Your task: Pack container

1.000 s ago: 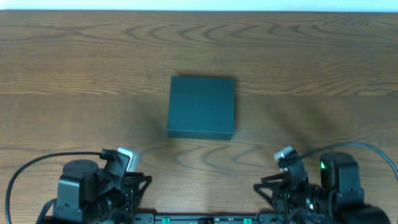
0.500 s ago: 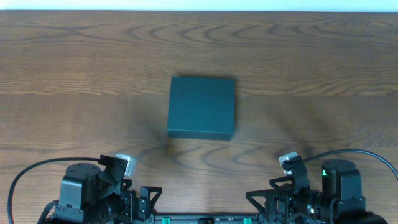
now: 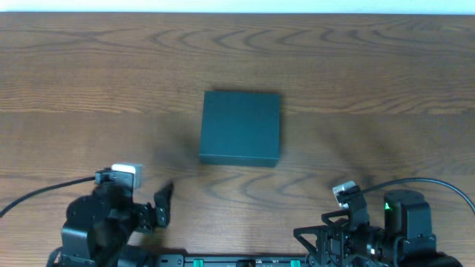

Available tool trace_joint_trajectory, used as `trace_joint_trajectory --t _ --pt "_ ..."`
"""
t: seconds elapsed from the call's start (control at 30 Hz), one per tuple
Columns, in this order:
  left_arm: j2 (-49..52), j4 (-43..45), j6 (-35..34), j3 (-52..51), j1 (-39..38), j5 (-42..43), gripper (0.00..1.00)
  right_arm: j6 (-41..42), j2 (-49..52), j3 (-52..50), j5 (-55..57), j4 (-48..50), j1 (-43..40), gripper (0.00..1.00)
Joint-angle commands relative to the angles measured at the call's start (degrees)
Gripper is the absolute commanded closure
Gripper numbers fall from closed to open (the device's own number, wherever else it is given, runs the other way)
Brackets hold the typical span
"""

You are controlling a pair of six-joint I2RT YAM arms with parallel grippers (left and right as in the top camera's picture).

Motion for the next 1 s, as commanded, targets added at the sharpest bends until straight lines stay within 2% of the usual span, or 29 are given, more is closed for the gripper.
trace_joint_trajectory --t 0.0,0.2,0.33,0.67,0.97 --pt "-4.5 2.4 0.7 -6.7 0.6 -14.3 0.05 0.8 -0.3 -0.2 -0.3 0.0 0.4 0.01" --pt "-16.6 11.2 0.6 -22.8 2.9 -16.1 0.05 0.8 -0.3 -0.2 -0.3 0.0 0.4 0.01" --pt "-20.9 14.9 -0.7 -29.0 3.6 -16.1 0.05 0.8 -0.3 -0.2 -0.3 0.0 0.4 0.01" --pt "-20.9 17.9 -3.5 -35.7 3.6 -15.6 0.05 0.8 -0.3 -0.2 -0.3 0.0 0.4 0.01" --pt "-20.8 17.4 -3.5 -35.6 3.5 -15.2 0.04 0.8 -0.3 -0.2 -0.3 0.0 0.5 0.01"
